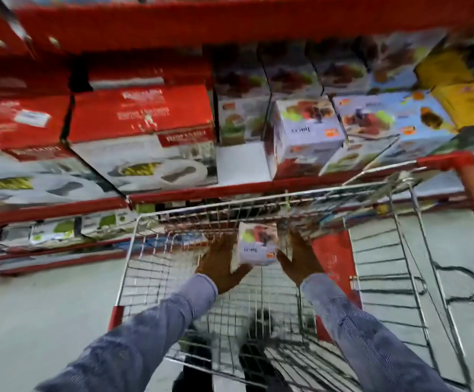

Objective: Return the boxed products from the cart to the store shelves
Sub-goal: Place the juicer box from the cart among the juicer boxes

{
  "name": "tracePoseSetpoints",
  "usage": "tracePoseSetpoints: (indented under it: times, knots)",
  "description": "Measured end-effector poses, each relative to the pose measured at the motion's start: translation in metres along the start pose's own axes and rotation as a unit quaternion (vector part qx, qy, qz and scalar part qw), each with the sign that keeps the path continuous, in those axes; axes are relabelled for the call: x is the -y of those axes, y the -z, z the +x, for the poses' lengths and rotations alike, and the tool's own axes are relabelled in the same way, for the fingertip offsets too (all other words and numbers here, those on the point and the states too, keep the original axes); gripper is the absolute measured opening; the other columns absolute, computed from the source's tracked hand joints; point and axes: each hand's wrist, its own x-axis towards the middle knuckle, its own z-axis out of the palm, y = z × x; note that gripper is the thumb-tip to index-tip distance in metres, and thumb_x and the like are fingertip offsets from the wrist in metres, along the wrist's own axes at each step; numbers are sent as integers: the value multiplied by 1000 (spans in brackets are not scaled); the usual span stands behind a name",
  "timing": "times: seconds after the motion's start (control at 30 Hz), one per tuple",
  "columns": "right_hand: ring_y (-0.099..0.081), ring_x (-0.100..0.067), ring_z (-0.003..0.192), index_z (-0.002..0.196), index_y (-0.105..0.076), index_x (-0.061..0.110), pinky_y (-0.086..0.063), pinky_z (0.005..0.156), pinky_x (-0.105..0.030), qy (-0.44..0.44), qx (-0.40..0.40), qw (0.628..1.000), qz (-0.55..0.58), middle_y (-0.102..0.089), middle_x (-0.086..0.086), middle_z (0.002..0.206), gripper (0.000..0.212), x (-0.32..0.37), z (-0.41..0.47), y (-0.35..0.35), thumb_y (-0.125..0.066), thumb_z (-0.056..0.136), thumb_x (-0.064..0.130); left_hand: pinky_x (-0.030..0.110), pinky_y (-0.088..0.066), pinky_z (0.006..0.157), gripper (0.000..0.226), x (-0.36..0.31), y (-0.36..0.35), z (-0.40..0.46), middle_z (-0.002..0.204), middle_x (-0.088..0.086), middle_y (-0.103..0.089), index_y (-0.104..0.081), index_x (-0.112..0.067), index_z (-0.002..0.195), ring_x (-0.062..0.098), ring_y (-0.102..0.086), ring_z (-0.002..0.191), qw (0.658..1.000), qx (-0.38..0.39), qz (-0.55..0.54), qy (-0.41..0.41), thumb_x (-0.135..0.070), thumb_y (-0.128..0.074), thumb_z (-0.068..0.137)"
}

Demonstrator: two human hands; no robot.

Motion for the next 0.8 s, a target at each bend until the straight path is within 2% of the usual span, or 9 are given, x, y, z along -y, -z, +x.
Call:
tracePoseSetpoints:
  times: [0.07,0.17,0.23,0.3,0.4,0.47,0.57,0.7,0.8]
  knots:
    - [-35,-33,141,152,-15,8,-31,112,-35,-48,52,996,52,-27,-16,158,75,-15,14,-16,-49,95,42,15,-33,95,65,-8,-21,16,145,12,-51,-41,-12,144,32,-49,133,995,20,-92,37,-40,-62,90]
    - [-41,-29,135,147,-30,8,-33,109,-36,-107,108,982,111,-37,-18,152,66,-33,41,-35,-48,95,44,25,-41,92,58,-12,-43,40,134,12,-61,-53,-12,135,31,-57,123,974,32,-181,135,-39,-68,86]
    - [-46,-18,108,116,-57,8,-33,90,-29,-117,116,977,135,-61,-21,113,37,-44,56,-45,-50,96,38,33,-44,95,60,-9,-55,54,129,13,-63,-56,-9,130,30,-59,119,951,23,-232,204,-43,-69,83]
    - [-42,-15,96,83,-52,24,-34,85,-31,-108,108,974,168,-52,1,81,13,-48,64,-48,-53,95,30,29,-50,89,55,-8,-61,65,128,19,-64,-58,-4,128,29,-63,110,931,27,-284,229,-37,-69,85]
    - [-50,-16,97,78,-57,34,-42,92,-37,-88,123,958,245,-58,-1,95,20,-42,65,-44,-52,93,20,20,-54,53,35,-13,-60,73,118,35,-64,-66,0,116,23,-63,86,909,11,-342,236,-17,-70,86]
    - [-50,-16,99,92,-66,23,-41,93,-35,-72,140,955,252,-58,-5,102,17,-41,65,-41,-50,93,16,30,-52,54,27,-16,-57,72,103,18,-72,-68,-8,109,24,-64,78,900,-1,-354,254,-20,-71,85]
    - [-60,-23,102,101,-72,14,-46,91,-36,-78,118,944,300,-69,-18,110,22,-41,52,-31,-54,89,10,18,-46,52,11,-19,-49,61,82,-2,-60,-66,-14,92,8,-52,67,881,-7,-388,272,-23,-70,86]
    - [-71,-33,92,98,-76,12,-53,89,-51,-45,53,962,265,-76,-16,98,23,-38,21,-6,-56,89,20,36,-55,89,33,-26,-29,26,98,3,-72,-73,-16,103,26,-67,92,896,-39,-354,266,-37,-76,79]
    - [-74,-24,79,95,-77,18,-58,81,-45,-1,18,971,240,-78,-8,86,20,-21,0,24,-60,88,24,49,-59,85,20,-35,-2,-5,96,9,-77,-76,-19,86,35,-73,91,891,-64,-374,247,-37,-77,76]
